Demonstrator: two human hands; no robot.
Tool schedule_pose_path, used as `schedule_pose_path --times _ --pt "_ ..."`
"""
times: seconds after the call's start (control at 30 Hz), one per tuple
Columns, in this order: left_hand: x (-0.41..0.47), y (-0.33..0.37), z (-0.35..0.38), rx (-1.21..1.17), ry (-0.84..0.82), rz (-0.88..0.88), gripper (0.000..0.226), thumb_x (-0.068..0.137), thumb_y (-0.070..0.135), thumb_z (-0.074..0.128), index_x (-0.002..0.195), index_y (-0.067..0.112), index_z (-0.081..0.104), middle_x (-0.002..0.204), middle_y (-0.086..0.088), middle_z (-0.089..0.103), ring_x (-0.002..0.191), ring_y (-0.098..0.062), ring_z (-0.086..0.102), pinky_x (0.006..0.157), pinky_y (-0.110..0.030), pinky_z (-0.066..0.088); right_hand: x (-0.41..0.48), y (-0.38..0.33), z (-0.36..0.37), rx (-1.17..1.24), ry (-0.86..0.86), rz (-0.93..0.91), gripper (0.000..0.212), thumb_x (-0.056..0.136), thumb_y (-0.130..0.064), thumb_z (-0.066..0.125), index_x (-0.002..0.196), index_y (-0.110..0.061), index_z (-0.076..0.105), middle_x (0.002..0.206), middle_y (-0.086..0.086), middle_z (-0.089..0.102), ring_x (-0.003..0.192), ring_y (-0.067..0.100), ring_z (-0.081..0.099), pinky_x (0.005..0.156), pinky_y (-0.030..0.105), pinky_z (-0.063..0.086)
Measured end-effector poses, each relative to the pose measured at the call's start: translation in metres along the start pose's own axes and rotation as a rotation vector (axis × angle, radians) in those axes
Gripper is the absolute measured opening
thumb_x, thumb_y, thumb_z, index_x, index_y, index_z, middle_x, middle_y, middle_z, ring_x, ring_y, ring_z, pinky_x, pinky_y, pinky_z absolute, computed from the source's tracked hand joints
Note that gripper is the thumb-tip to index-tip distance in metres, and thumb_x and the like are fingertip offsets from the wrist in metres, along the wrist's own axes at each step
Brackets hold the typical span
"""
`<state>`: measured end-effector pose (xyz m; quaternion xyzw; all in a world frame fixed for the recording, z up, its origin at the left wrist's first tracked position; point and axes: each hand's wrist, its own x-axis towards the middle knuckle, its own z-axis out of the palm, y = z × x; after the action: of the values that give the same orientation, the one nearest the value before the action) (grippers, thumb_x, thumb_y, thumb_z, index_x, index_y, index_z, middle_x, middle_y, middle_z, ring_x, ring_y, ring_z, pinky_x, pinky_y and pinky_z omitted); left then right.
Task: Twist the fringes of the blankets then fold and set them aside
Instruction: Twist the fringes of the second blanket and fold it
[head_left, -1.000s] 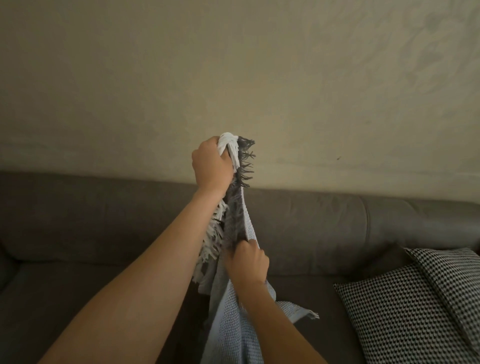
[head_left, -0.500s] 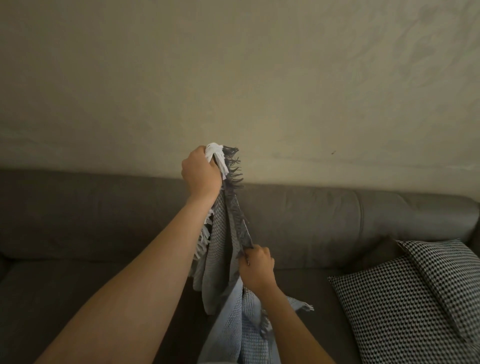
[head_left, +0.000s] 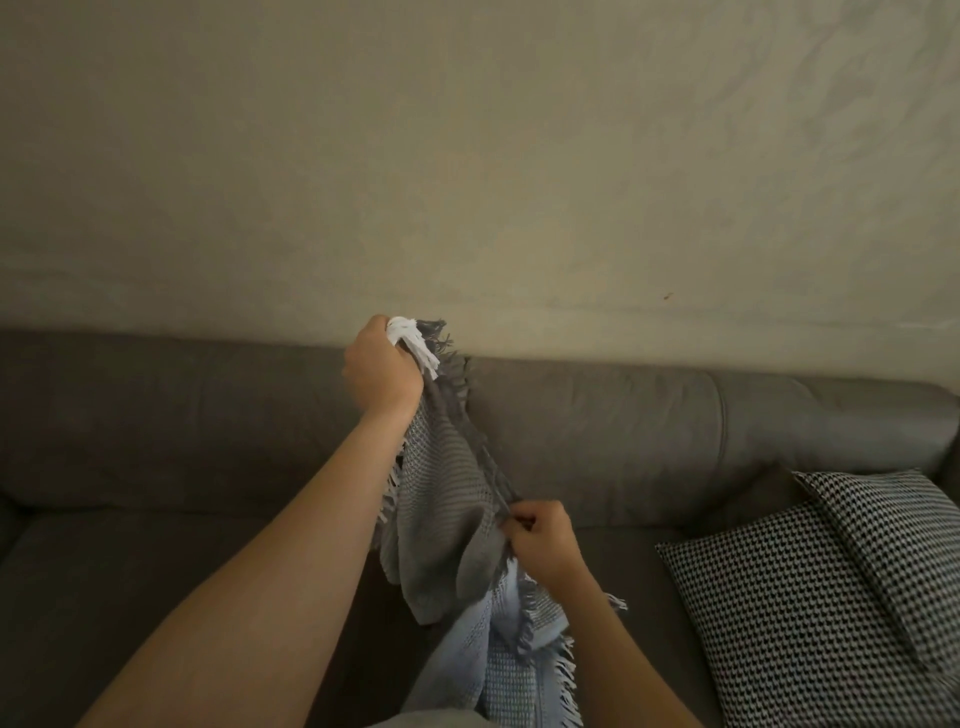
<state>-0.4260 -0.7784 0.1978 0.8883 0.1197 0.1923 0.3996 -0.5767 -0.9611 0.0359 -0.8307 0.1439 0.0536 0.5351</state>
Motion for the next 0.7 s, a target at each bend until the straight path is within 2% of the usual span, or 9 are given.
schedule_pose_path --times 0.1,0.2,0.27,0.33,0.4,0.47,0.53,0.63,0.7 --pt "-0.007 -0.001 -0.002 -0.008 0.01 -0.03 0.031 0.1 0.002 0.047 0.116 0.016 0.07 0.117 -0.009 0.073 0.108 -0.033 0.065 0.075 -0.033 0.038 -0.002 0.001 -0.003 -0.002 0.089 -0.008 0.02 0.095 0.001 0.065 0.08 -0.009 0.075 0.061 -0.005 0.065 0.049 0.004 0.052 0.052 0.028 0.044" --pt "-0.009 -0.003 0.0 -0.047 -0.005 -0.046 0.033 0.1 -0.001 0.044 0.118 0.012 0.069 0.118 -0.01 0.072 0.108 -0.032 0.065 0.075 -0.032 0.037 -0.007 -0.007 -0.006 0.036 0.175 0.026 0.027 0.093 0.004 0.062 0.111 -0.016 0.056 0.093 -0.004 0.066 0.079 0.007 0.065 0.065 0.022 0.053" --pt "-0.008 -0.005 0.001 -0.074 -0.017 -0.024 0.032 0.098 -0.004 0.046 0.115 0.009 0.07 0.114 -0.009 0.072 0.105 -0.031 0.066 0.074 -0.031 0.038 -0.009 -0.014 -0.009 -0.01 0.193 0.085 0.038 0.094 0.0 0.06 0.124 -0.02 0.048 0.101 -0.001 0.065 0.088 0.016 0.067 0.068 0.026 0.056" --pt "-0.009 -0.008 0.002 -0.131 -0.06 -0.013 0.033 0.098 -0.007 0.046 0.114 0.007 0.071 0.108 -0.004 0.07 0.099 -0.024 0.065 0.074 -0.024 0.039 -0.004 -0.02 -0.013 -0.209 0.2 0.18 0.032 0.089 -0.007 0.058 0.118 -0.022 0.06 0.099 0.003 0.068 0.091 0.026 0.065 0.083 0.043 0.057" --pt "-0.008 -0.015 0.004 -0.259 -0.124 -0.085 0.034 0.098 -0.008 0.044 0.113 0.006 0.07 0.104 -0.002 0.067 0.1 -0.023 0.065 0.078 -0.023 0.042 0.001 -0.029 -0.019 -0.312 0.213 0.258 0.022 0.086 -0.01 0.056 0.098 -0.025 0.064 0.09 0.001 0.065 0.09 0.027 0.059 0.094 0.047 0.049" --pt "-0.005 -0.023 0.003 -0.498 -0.183 -0.243 0.028 0.1 -0.004 0.046 0.106 0.009 0.07 0.104 -0.006 0.07 0.107 -0.032 0.069 0.09 -0.033 0.053 0.002 -0.034 -0.026 -0.198 0.248 0.241 0.02 0.088 -0.004 0.051 0.083 -0.022 0.058 0.077 0.006 0.059 0.075 0.026 0.052 0.075 0.041 0.045" --pt "-0.008 -0.033 -0.002 -0.669 -0.247 -0.417 0.031 0.105 0.001 0.043 0.108 0.015 0.071 0.109 -0.007 0.069 0.112 -0.03 0.066 0.104 -0.041 0.053 0.0 -0.035 -0.03 -0.011 0.283 0.216 0.025 0.096 0.001 0.042 0.086 -0.015 0.059 0.077 0.019 0.062 0.064 0.023 0.047 0.06 0.036 0.038" --pt "-0.015 -0.051 -0.005 -0.782 -0.25 -0.566 0.029 0.111 0.013 0.043 0.121 0.015 0.07 0.116 -0.007 0.065 0.112 -0.023 0.057 0.111 -0.041 0.043 -0.005 -0.036 -0.026 0.208 0.346 0.216 0.031 0.103 -0.004 0.036 0.078 -0.017 0.05 0.071 0.009 0.052 0.062 0.018 0.041 0.056 0.033 0.034" --pt "-0.019 -0.064 0.0 -0.804 -0.215 -0.578 0.025 0.106 0.029 0.049 0.099 0.017 0.069 0.102 -0.01 0.067 0.102 -0.025 0.061 0.104 -0.044 0.047 -0.008 -0.038 -0.024 0.291 0.386 0.177 0.031 0.1 -0.006 0.039 0.071 -0.015 0.042 0.067 0.003 0.039 0.065 0.02 0.034 0.057 0.035 0.03"
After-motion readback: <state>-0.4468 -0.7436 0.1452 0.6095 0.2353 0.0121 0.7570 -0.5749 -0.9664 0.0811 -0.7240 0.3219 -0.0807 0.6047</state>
